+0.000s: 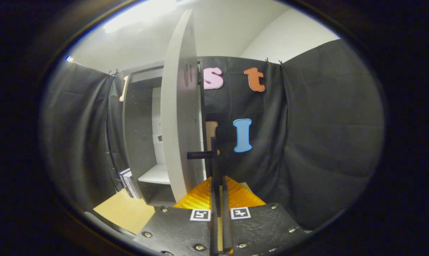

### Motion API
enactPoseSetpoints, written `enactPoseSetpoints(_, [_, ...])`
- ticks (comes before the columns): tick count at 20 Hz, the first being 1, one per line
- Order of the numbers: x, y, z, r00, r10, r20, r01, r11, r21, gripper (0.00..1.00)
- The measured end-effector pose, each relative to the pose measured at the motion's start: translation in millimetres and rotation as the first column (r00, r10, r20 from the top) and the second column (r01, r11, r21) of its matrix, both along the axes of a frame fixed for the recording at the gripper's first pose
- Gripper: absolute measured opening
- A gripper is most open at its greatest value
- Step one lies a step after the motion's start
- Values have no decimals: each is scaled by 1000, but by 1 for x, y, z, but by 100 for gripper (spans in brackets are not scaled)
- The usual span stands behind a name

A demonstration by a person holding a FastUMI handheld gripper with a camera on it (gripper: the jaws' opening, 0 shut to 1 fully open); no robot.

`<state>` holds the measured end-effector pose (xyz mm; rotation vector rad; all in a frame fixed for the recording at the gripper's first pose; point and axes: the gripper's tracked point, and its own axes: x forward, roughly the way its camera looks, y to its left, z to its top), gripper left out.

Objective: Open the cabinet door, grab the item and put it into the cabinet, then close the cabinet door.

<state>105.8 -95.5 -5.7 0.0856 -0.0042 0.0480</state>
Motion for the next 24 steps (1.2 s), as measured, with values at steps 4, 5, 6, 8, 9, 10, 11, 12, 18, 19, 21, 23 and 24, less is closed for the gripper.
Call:
enactPoseSetpoints(4, [1, -1, 0, 1000, 16, 14, -16, 1000, 8, 6])
enactPoseSetpoints(5, [2, -1, 2, 1000, 14, 13, -15, 1000, 23, 6])
enactPoseSetpoints(6, [1, 0, 0, 1000, 9, 10, -9, 1000, 26, 6])
enactPoseSetpoints(8, [1, -2, -1, 1000, -11, 9, 11, 1000, -1, 6])
enactPoseSetpoints(9, [0, -3, 0, 1000, -17, 11, 17, 1000, -22, 6])
enactPoseSetpoints(10, [0, -8, 0, 1000, -26, 13, 27, 999, -39, 6])
enactPoseSetpoints(11, [-1, -12, 1, 999, -38, 8, 38, 998, -40, 6])
enactPoseSetpoints(12, [-2, -13, 0, 999, -50, 5, 51, 998, -34, 6])
enactPoseSetpoints(18, [-10, -16, -3, 994, -111, -15, 110, 994, -25, 6])
enactPoseSetpoints(19, [-13, -17, -5, 992, -122, -22, 121, 992, -27, 6])
enactPoseSetpoints(21, [-21, -17, -1, 990, -143, -16, 143, 989, -26, 6])
enactPoseSetpoints(23, [-25, -13, 3, 988, -154, 0, 153, 988, -19, 6])
enactPoseSetpoints(24, [-26, -11, 2, 987, -164, 1, 164, 986, -18, 6])
